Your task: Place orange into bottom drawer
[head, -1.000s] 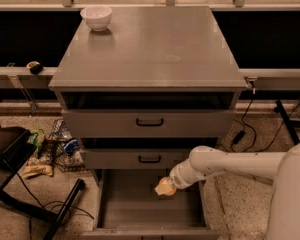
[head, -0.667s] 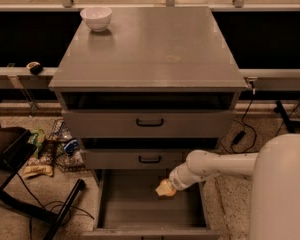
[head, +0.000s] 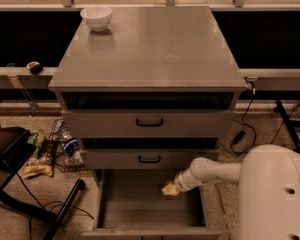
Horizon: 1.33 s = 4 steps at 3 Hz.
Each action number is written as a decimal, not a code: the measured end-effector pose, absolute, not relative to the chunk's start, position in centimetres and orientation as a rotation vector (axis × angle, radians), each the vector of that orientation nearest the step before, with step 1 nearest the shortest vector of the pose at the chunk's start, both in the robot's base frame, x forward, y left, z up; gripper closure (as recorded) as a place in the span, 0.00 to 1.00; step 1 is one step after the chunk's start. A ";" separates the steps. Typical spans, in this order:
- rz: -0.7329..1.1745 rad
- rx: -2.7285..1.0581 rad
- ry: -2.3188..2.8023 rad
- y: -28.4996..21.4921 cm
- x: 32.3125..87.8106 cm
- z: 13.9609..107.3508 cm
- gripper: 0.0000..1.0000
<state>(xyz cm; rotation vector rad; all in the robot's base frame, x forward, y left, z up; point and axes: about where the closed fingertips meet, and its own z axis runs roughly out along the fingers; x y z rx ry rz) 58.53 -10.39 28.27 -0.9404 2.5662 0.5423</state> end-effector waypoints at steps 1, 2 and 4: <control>0.638 -0.873 2.575 -11.3 59.5 24.1 1.00; 0.824 -0.785 2.576 -11.1 58.6 19.8 1.00; 0.888 -0.668 2.536 -13.0 62.0 18.2 1.00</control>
Offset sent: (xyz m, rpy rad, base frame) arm 0.0487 -0.0311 -0.1211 0.3611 0.1230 -0.1583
